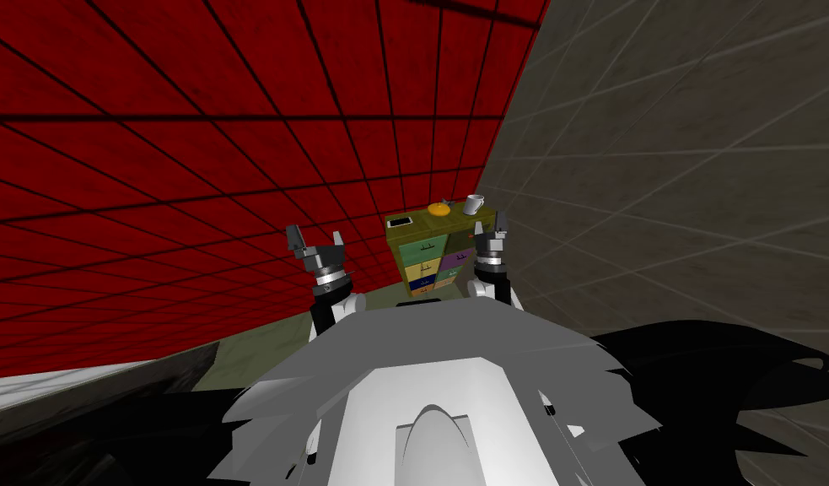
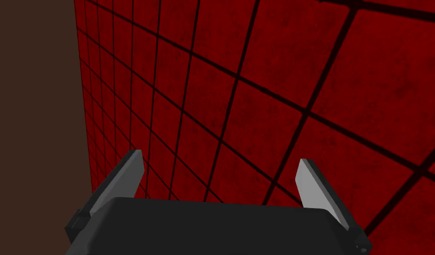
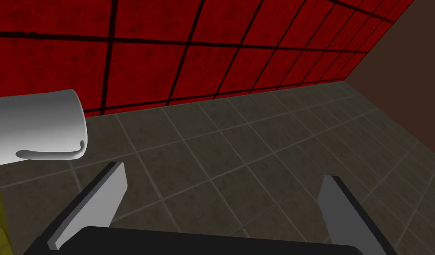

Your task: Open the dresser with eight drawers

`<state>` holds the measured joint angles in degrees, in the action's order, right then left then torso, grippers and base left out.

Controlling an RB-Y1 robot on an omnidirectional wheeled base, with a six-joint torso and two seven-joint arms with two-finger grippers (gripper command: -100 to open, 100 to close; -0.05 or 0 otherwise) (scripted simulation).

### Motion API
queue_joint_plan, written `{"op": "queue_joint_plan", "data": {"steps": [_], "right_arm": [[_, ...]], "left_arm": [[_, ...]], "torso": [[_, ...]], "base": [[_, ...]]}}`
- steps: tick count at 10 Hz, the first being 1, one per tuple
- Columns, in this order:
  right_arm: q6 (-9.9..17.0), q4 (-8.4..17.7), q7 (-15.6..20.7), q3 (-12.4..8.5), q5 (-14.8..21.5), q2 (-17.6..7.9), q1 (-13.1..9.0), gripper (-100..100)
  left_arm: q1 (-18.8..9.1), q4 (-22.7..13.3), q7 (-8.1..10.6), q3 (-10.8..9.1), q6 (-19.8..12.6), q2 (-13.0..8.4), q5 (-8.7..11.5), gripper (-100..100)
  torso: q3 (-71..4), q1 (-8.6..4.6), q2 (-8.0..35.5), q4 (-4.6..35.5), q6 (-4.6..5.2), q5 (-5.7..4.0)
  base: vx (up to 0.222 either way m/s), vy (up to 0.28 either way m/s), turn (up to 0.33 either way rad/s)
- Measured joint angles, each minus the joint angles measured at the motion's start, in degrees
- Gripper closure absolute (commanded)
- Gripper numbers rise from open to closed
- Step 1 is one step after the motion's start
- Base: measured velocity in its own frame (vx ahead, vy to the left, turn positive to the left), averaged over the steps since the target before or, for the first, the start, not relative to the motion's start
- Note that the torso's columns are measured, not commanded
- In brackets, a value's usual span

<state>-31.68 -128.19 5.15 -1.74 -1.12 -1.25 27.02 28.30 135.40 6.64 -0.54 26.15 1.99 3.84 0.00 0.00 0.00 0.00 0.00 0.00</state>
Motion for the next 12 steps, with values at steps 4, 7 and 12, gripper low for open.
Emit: {"op": "queue_joint_plan", "data": {"steps": [4, 7, 12], "right_arm": [[0.0, -0.01, 0.0, 0.0, 0.0, 0.0, 0.0, 0], [0.0, -0.02, 0.0, 0.0, 0.0, 0.0, 0.0, 0], [0.28, 0.22, 1.32, -0.56, 1.44, -2.74, -0.14, -100]], "left_arm": [[0.0, 0.01, 0.0, 0.0, 0.0, 0.0, 0.0, 0], [0.0, 0.01, 0.0, 0.0, 0.0, 0.0, 0.0, 0], [0.0, -0.01, 0.0, 0.0, 0.0, 0.0, 0.0, 0]], "torso": [[-28.5, 0.0, 14.22, 14.24, 0.0, 0.0], [-53.81, 0.0, 26.93, 26.91, 0.0, 0.0], [-84.24, 0.1, 42.11, 42.06, 0.0, 0.03]], "base": [[0.0, 0.0, 0.0], [0.0, 0.0, 0.0], [-0.002, 0.023, -0.001]]}}
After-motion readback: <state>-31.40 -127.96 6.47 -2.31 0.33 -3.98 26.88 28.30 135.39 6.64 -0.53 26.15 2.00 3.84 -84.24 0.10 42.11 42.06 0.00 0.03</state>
